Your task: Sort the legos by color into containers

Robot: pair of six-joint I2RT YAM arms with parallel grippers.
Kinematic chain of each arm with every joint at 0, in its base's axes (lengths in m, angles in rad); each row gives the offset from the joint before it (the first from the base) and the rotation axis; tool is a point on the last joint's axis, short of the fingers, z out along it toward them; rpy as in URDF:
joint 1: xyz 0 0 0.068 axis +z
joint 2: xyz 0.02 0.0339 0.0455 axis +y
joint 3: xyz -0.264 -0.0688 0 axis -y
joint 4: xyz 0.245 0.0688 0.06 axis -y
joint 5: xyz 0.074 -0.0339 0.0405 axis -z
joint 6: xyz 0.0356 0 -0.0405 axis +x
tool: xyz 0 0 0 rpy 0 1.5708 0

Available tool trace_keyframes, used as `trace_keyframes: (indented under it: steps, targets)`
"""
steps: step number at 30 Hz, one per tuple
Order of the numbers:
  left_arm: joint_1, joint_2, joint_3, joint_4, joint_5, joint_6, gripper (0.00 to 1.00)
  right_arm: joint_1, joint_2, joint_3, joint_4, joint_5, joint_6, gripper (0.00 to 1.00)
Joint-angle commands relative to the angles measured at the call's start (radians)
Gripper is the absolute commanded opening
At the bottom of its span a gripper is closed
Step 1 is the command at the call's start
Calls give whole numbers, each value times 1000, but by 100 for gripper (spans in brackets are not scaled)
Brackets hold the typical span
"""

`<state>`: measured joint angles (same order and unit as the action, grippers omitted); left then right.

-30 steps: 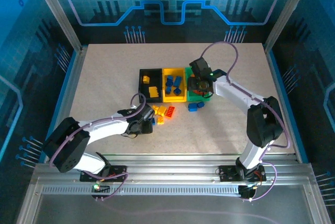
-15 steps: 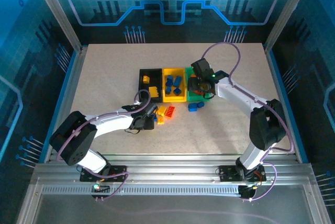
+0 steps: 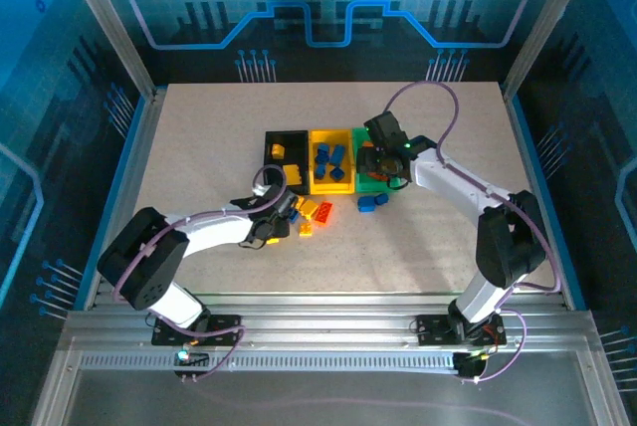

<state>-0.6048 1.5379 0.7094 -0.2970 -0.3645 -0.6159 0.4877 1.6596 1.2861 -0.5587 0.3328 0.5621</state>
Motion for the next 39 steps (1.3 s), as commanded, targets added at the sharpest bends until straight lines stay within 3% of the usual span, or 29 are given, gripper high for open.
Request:
trace_keyframes:
  steps: [1, 5, 10, 13, 24, 28, 31, 38, 39]
  targets:
    - [-1, -33, -49, -23, 38, -15, 48, -6, -22, -10, 14, 4, 22, 79]
    - [-9, -71, -63, -34, 55, -47, 27, -6, -9, -1, 10, 4, 28, 79]
    - [-21, -233, 21, -115, 59, -79, 23, -7, -39, -25, 14, 5, 27, 79]
    - [11, -252, 148, -140, 50, -62, 23, -5, -64, -58, 26, -4, 33, 79]
    - [160, 196, 597, -123, 0, 16, 25, 14, -138, -153, 27, -21, 52, 79]
    - [173, 334, 728, -168, -2, 31, 36, 23, -175, -175, 18, -29, 54, 79]
    - [174, 383, 789, -197, 13, 35, 54, 31, -197, -188, 11, -38, 52, 80]
    - [139, 230, 746, -148, 96, 21, 97, 56, -244, -258, 12, -66, 57, 83]
    - [125, 193, 722, -137, 106, 21, 99, 59, -243, -271, 15, -73, 60, 84]
